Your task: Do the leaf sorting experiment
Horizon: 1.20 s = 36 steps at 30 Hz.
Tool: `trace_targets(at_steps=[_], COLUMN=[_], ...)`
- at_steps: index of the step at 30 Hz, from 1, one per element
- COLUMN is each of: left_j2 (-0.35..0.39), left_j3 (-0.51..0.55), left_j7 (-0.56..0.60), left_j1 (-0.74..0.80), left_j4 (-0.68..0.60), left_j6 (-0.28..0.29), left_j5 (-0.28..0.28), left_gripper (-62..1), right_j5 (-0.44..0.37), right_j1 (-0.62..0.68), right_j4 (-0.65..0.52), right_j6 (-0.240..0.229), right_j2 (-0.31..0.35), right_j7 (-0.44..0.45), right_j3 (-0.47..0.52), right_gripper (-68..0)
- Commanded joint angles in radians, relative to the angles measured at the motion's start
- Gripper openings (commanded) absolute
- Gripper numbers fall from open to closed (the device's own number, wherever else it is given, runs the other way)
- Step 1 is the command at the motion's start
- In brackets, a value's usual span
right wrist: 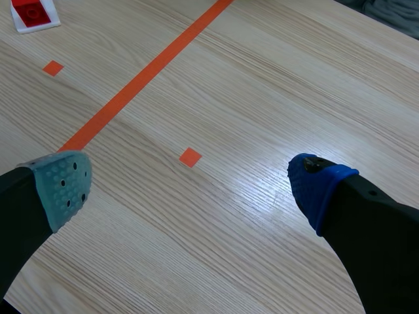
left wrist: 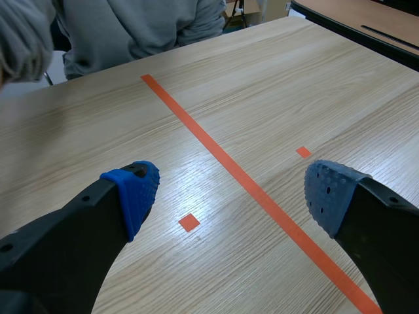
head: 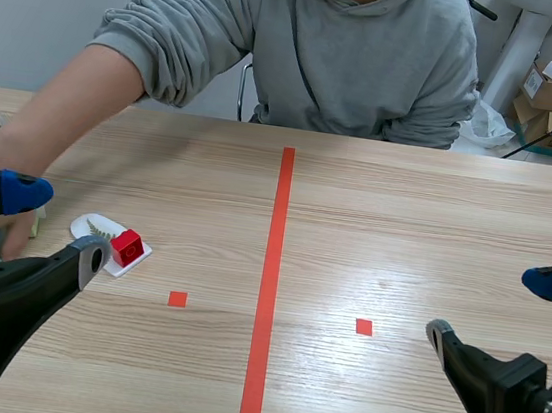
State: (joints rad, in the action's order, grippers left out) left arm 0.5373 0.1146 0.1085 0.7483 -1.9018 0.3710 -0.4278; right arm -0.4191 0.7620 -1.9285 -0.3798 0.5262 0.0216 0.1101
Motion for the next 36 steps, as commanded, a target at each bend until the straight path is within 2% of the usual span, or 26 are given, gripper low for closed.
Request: trace_targets(at_steps=[1, 6, 13, 24, 36], left_j2=[-0.005, -0.019, -0.041, -0.041, -0.041], left_j3=[0.005, 0.005, 0.005, 0.005, 0.005], left_j7=[0.014, -0.024, -0.029, -0.031, -0.031], left_j1=[0.002, 0.002, 0.002, 0.002, -0.004], left_j4=[-0.016, -0.014, -0.014, -0.014, -0.014], left_j6=[0.002, 0.002, 0.002, 0.002, 0.002], left_j5=[-0.006, 0.001, 0.002, 0.002, 0.002], left_gripper=[-12.7, -12.7, -12.7, -12.7, -12.7], right_j5=[-0.011, -0.01, -0.006, 0.031, 0.032], right_j1=[-0.011, -0.011, -0.011, -0.014, -0.014], right_j4=[-0.002, -0.002, -0.002, -0.002, -0.002], right_j6=[0.002, -0.002, -0.002, -0.002, -0.002], right_j2=[0.005, -0.015, -0.023, -0.022, -0.022], right_j7=[0.031, -0.018, -0.019, -0.016, -0.015], right_j3=[0.009, 0.008, 0.008, 0.008, 0.008], right_gripper=[-5.6, -5.6, -5.6, -5.6, -5.6])
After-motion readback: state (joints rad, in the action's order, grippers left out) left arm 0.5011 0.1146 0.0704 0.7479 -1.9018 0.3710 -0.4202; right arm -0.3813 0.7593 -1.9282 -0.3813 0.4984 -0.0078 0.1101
